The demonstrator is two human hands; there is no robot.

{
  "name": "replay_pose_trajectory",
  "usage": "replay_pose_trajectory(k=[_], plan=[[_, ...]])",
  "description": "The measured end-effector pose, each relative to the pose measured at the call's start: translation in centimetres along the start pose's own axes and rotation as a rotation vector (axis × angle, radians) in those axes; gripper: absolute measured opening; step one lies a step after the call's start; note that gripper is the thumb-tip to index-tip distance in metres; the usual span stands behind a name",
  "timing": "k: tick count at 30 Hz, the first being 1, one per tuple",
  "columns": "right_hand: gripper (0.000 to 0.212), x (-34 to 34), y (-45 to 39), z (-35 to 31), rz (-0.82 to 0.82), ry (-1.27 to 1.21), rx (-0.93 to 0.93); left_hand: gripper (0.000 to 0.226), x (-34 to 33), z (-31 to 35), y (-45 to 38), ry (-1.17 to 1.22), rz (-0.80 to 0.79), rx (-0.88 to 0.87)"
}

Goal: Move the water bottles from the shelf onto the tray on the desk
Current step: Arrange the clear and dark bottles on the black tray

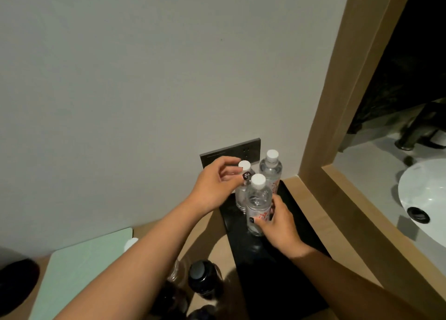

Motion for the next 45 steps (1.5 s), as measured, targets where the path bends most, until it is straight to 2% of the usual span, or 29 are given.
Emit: replay_pose_trajectory(k=[9, 15, 21, 26, 32, 38, 45], plan=[[0.068, -1.1, -1.3, 2.7, 0.037, -0.098, -0.088, 0.028, 2.7, -5.5, 0.3, -0.084, 0.075, 0.162], [0.067, -1.4, -0.6, 3.0, 0.090, -0.133, -0.101, 0.017, 2.2, -6.6, 1.1, -0.048, 0.013, 0.181], [0.067, -1.5, -0.3, 2.6, 0.090, -0.057, -0.087, 0.017, 4.6, -7.6, 2.7, -0.038, 0.028, 0.187], [0.065, -1.5, -0.1, 2.2, 0.062, 0.000, -0.086, 0.026, 8.3, -8.8, 5.4, -0.028, 0.094, 0.185], [0.071, -1.7, 0.3, 1.7, 0.001, 0.067, -0.133, 0.030, 13.0, -8.9, 9.7, -0.032, 0.280, 0.104], [0.078, -2.0, 1.1, 1.8, 0.003, 0.151, -0.243, 0.028, 13.2, -12.8, 12.8, -0.076, 0.310, 0.201], [0.082, -2.3, 4.7, 1.8, 0.034, 0.201, -0.433, 0.028, 12.9, -16.5, 14.2, -0.014, 0.451, 0.323]])
Point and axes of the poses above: each hand's wrist, its own y-axis away from the middle knuckle, its own x-axis out of the back of the hand, z = x × y, the point moved 10 cm from there along -y, towards the middle knuckle, and after that the axes turned 3 degrees about -y, right-handed, at the moved point
